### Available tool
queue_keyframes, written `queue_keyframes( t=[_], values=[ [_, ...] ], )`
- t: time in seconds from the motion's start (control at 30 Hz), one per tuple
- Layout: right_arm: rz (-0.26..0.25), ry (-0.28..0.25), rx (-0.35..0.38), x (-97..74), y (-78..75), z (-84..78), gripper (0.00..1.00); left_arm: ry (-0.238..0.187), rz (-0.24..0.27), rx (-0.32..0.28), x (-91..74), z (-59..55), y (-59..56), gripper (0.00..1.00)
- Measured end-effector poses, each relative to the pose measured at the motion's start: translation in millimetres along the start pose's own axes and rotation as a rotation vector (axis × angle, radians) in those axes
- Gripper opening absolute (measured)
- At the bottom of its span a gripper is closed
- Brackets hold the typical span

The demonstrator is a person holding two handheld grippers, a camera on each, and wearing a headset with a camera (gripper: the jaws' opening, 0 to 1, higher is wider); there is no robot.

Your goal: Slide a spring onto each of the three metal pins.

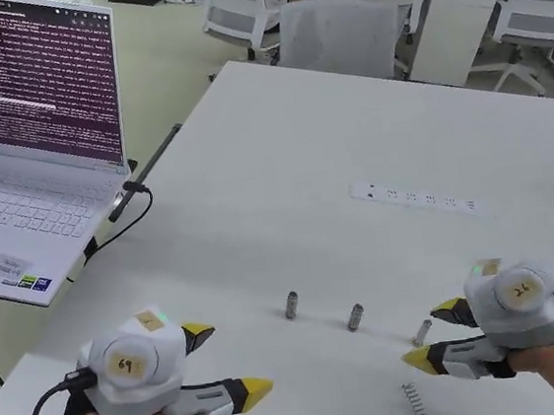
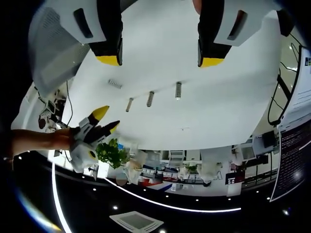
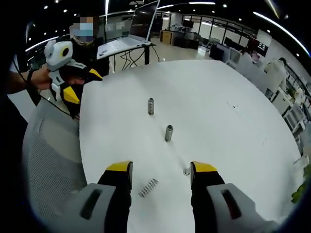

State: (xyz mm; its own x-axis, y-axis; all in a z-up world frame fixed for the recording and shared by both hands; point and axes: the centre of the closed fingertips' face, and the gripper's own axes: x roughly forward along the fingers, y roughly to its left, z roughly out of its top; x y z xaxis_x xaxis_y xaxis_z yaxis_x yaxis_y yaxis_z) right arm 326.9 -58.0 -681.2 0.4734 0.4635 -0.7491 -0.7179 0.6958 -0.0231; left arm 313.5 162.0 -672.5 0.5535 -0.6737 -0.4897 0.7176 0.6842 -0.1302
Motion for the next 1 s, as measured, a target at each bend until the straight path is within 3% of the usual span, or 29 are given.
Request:
queue_keyframes(
  t=[0.37, 0.73, 1.0],
  values=[
    [-0.048, -0.123, 0.195, -35.0, -5.5, -19.8, 0.57, 0.002, 0.0, -0.004, 2.1, 0.5, -0.1, 0.58],
    [-0.084, -0.18, 0.273, -52.1, -8.5, -33.9, 0.63, 0.005, -0.004, -0.002, 3.0, -0.5, -0.6, 0.59],
    [-0.09, -0.197, 0.342, -59.1, 1.0, -50.3, 0.68, 0.01, -0.008, 0.012, 2.9, 3.1, 1.1, 0.59]
  ],
)
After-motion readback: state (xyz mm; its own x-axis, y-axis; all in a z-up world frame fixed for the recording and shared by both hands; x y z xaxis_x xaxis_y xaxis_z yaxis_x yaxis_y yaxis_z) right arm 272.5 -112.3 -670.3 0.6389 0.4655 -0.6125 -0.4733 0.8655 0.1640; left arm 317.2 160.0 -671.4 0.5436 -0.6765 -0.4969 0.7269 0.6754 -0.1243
